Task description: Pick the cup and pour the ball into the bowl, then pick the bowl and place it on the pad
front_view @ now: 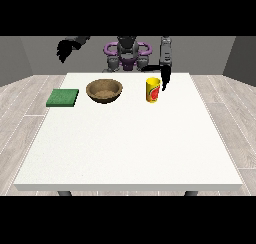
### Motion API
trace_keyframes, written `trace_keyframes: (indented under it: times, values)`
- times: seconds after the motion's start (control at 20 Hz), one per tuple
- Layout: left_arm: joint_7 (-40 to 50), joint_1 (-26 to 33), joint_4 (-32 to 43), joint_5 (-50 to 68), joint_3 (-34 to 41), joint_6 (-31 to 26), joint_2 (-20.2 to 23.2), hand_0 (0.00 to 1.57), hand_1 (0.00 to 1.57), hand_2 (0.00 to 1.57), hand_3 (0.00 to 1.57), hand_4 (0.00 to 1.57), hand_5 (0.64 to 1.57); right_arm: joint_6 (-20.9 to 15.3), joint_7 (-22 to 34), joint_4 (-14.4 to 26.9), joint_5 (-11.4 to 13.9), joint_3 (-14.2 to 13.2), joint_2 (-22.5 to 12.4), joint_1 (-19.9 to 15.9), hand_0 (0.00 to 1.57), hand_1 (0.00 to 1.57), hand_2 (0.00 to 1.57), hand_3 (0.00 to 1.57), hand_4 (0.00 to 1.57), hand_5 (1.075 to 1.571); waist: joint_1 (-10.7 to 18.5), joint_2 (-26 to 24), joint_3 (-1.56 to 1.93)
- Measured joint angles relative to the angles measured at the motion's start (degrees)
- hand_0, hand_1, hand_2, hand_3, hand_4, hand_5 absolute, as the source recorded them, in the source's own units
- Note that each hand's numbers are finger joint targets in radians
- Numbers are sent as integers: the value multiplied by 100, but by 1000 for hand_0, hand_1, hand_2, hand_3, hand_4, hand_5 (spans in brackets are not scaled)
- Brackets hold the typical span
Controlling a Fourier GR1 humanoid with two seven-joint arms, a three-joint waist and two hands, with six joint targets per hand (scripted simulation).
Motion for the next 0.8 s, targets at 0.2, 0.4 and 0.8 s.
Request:
trace_keyframes:
  times: [0.2, 0.4, 0.8]
  values:
    - [-410, -334, 813, 13, 156, -16, 50, 0, 0, 0, 0, 200, 1420, 82, -93, 205, 1, -46, -45, -75, 0, 0, 0, 0, 676, 1563, -40, 41, 0]
    - [-915, -489, 1455, 25, 254, -42, 39, 0, 0, 0, 0, 253, 1445, 230, -175, 402, -109, -207, -181, -171, 0, 0, 0, 0, 671, 1562, -50, 96, -1]
    - [-1801, -772, 2539, -204, 458, 481, 137, 1252, 1252, 1571, 1571, 1328, 1491, 519, -87, 336, -426, -386, -406, -275, 0, 0, 0, 158, 648, 1569, -369, 292, 4]
